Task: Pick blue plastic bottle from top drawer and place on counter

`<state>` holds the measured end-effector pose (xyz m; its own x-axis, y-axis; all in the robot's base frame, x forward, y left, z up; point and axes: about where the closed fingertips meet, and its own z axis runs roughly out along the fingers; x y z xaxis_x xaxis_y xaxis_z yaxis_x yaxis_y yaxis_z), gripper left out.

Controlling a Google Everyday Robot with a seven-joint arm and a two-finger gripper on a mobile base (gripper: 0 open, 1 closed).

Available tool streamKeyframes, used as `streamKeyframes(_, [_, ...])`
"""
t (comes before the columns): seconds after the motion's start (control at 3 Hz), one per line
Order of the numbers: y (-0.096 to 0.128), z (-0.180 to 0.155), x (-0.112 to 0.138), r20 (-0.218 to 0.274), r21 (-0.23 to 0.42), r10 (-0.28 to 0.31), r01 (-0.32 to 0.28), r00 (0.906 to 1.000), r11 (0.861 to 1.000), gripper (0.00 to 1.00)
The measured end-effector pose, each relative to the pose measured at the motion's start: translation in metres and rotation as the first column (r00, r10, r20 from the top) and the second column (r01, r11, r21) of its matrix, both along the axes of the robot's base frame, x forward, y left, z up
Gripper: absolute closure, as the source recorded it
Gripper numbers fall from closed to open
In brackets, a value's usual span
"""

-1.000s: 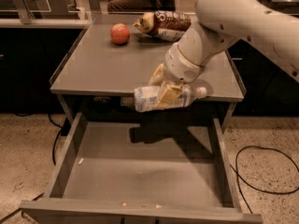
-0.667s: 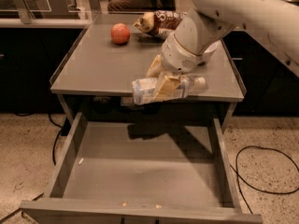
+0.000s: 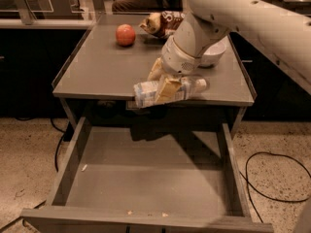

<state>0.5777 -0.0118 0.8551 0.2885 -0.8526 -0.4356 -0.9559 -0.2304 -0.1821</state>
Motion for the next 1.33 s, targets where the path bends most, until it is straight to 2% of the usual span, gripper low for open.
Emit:
streamKeyframes(0.33, [0.01,-0.009,0.017,-0.004,-0.005,0.031,-0.031,0.9995,0.999,1.0])
streamKeyframes(1.0, [0.003,0.029,0.058,0.053,0.001,0.056,-0.056,0.997,0.998,1.0])
streamKeyframes(1.33, [0.005,0.02,0.07,0.028,0.015,0.064,-0.064,0.9975,0.998,1.0])
